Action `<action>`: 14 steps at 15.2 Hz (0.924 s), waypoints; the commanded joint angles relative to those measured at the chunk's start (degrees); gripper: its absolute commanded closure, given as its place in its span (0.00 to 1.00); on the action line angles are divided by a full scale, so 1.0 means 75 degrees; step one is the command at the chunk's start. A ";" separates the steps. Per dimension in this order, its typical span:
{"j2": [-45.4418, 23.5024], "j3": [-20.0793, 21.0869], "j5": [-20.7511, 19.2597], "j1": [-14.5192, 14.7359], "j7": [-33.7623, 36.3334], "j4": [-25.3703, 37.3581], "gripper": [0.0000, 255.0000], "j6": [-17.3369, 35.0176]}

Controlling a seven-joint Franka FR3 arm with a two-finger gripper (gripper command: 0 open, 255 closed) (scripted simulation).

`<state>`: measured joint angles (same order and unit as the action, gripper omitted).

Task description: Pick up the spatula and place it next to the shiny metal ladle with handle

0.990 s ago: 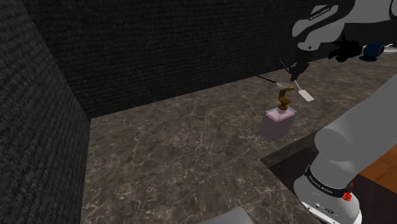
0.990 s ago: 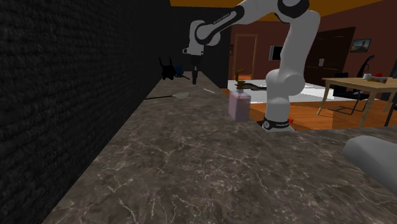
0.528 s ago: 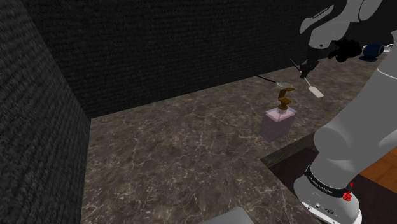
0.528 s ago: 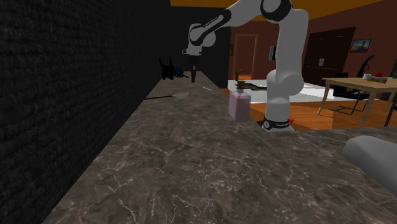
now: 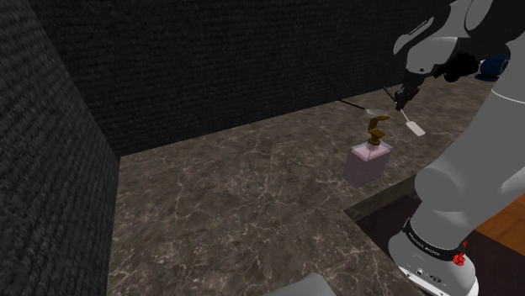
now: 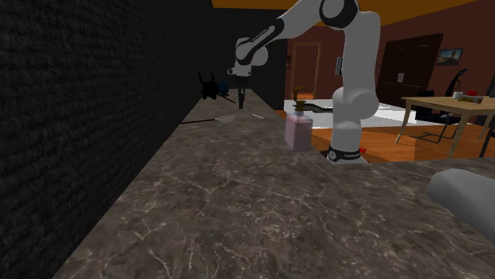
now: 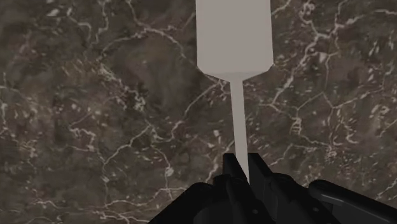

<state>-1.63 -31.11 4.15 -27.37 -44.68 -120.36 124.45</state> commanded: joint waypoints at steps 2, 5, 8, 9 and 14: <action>-0.0144 0.0002 0.0108 -0.0008 -0.0080 -0.0166 1.00 0.0288; -0.0314 0.0009 0.0240 -0.0021 -0.0180 -0.0313 1.00 0.0575; -0.0498 0.0023 0.0388 -0.0039 -0.0293 -0.0445 1.00 0.0858; -0.0562 0.0030 0.0442 -0.0046 -0.0333 -0.0486 1.00 0.0951; -0.0680 0.0046 0.0541 -0.0061 -0.0407 -0.0553 1.00 0.1114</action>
<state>-6.68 -30.77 8.17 -27.82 -47.70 -124.43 132.72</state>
